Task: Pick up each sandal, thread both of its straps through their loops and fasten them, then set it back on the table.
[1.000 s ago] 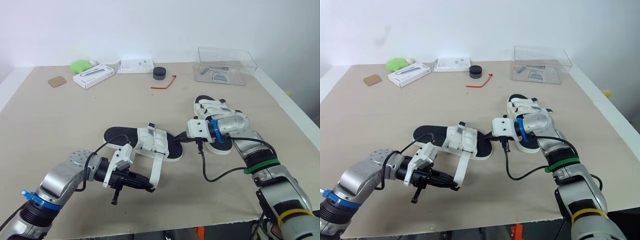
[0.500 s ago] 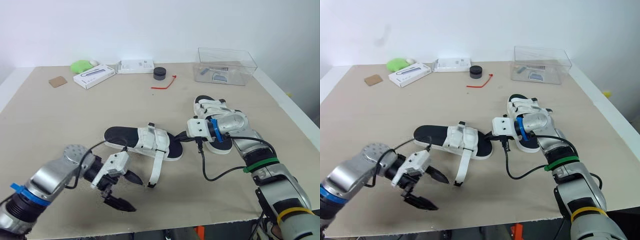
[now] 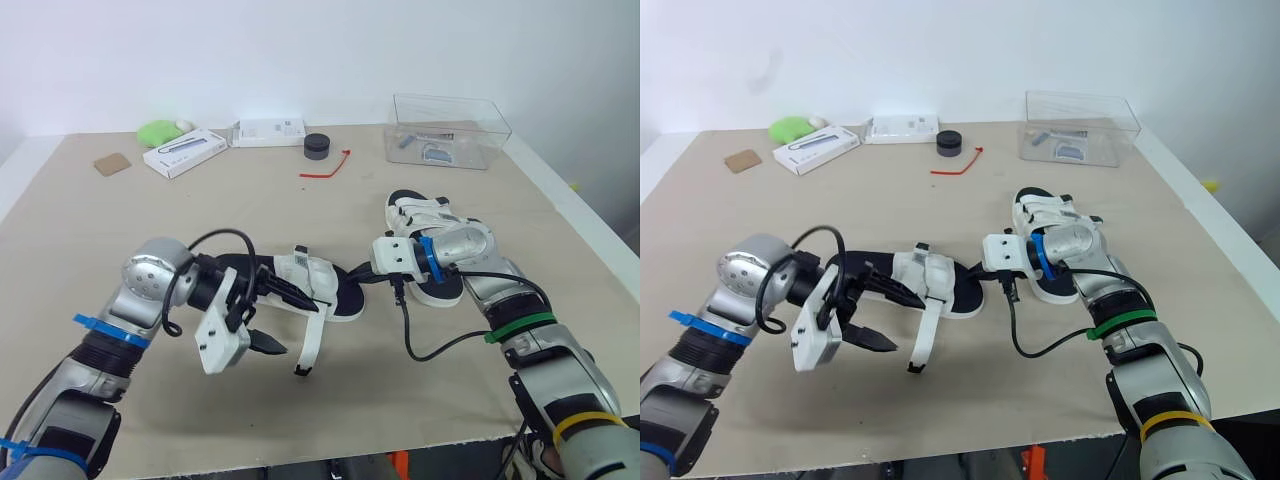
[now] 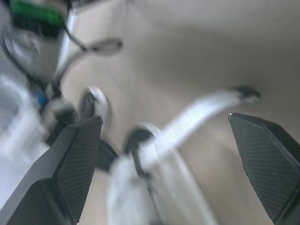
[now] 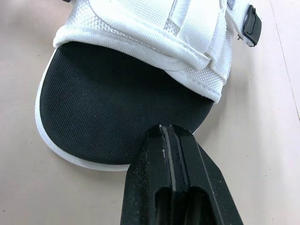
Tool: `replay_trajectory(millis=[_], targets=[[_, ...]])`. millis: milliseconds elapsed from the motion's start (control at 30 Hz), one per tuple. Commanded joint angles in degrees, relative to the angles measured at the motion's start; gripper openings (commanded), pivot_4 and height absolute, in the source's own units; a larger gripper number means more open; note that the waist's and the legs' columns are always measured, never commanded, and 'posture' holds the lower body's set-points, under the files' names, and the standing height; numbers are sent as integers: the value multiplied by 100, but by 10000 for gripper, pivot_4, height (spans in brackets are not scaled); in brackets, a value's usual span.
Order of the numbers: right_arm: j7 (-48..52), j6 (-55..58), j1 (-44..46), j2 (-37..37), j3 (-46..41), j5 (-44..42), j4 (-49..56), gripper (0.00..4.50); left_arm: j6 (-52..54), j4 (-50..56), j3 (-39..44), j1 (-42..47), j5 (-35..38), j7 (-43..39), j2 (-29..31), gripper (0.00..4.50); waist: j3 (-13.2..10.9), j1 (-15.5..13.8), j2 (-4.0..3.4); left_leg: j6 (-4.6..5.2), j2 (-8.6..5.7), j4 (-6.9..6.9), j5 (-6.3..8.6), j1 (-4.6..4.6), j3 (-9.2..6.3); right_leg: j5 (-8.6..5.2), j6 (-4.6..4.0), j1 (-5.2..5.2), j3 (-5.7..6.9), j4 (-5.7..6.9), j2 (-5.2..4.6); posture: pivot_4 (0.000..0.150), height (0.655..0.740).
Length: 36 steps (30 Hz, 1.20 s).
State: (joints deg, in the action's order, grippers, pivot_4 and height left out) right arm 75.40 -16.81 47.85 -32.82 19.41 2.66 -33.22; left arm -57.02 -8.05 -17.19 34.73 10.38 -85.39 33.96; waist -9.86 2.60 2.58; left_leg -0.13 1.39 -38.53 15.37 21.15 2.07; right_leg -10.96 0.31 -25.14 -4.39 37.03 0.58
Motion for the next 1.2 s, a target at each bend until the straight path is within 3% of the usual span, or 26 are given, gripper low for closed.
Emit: replay_trajectory(millis=[33, 400, 500, 667, 700, 733, 767, 833, 1067, 1200], targets=[[54, 64, -121, -80, 73, 167, -8, 0, -464, -87, -217, -24, -204, 313, 30, 44491, 0, 1, 0, 0, 0, 0, 0, 0, 1, 1, 2, 0, -2, 0, 1, 1500, 7400], [58, 195, -250, -165, 58, 129, 209, 0, -955, -782, -625, 264, -1243, 1280, 20, 44491, 0, -2, 0, 4, 2, 0, 1, -1, 4, 1, 7, 0, -2, -1, 2, 1500, 7400], [50, 218, -259, -171, 54, 124, 230, 0, -869, -844, -765, 325, -1324, 1461, 47, 36531, 0, -1, 0, 5, 2, 0, 2, -1, 5, 1, 7, 0, -3, -1, 2, 1500, 7400], [43, 243, -278, -180, 46, 129, 249, 0, -791, -916, -936, 415, -1274, 1747, 44, 12489, 0, -2, 0, 11, 5, 0, 5, 0, 4, 0, 6, -1, -2, -1, 3, 1500, 7400], [43, 245, -274, -180, 42, 129, 242, 0, -771, -941, -963, 440, -1292, 1780, 44, 9718, 0, -2, 0, 11, 5, 0, 5, -1, 5, 0, 6, -1, -2, -1, 3, 1500, 7400], [43, 253, -274, -181, 38, 128, 244, 0, -755, -963, -997, 464, -1296, 1813, 52, 3310, 0, -2, 0, 11, 4, 0, 5, -1, 5, 0, 7, -1, -3, -1, 3, 1500, 7400], [41, 251, -268, -182, 34, 131, 232, 0, -681, -982, -1040, 479, -1240, 1813, 56, 895, 0, -3, 0, 11, 4, 0, 5, -1, 5, 0, 7, -1, -3, -1, 3, 1500, 7400], [39, 249, -263, -188, 30, 135, 220, 0, -480, -1012, -1099, 489, -1067, 1805, 56, 895, 0, -3, 0, 11, 4, 0, 5, -1, 6, 0, 7, 0, -3, -1, 3, 1500, 7400], [47, 231, -234, -220, 14, 145, 184, 0, 2863, -137, -939, 356, 1105, 1005, 104, 895, 0, -1, 0, 11, 4, -1, 5, 1, 5, -1, 9, -2, -1, 0, 6, 1500, 7400], [44, 226, -200, -222, 16, 160, 167, 0, 6356, 172, -534, 766, 2715, 735, 307, 895, 0, -1, 0, 11, 3, -2, 5, 2, 0, -3, 9, -3, 2, 1, 9, 1500, 7400]])
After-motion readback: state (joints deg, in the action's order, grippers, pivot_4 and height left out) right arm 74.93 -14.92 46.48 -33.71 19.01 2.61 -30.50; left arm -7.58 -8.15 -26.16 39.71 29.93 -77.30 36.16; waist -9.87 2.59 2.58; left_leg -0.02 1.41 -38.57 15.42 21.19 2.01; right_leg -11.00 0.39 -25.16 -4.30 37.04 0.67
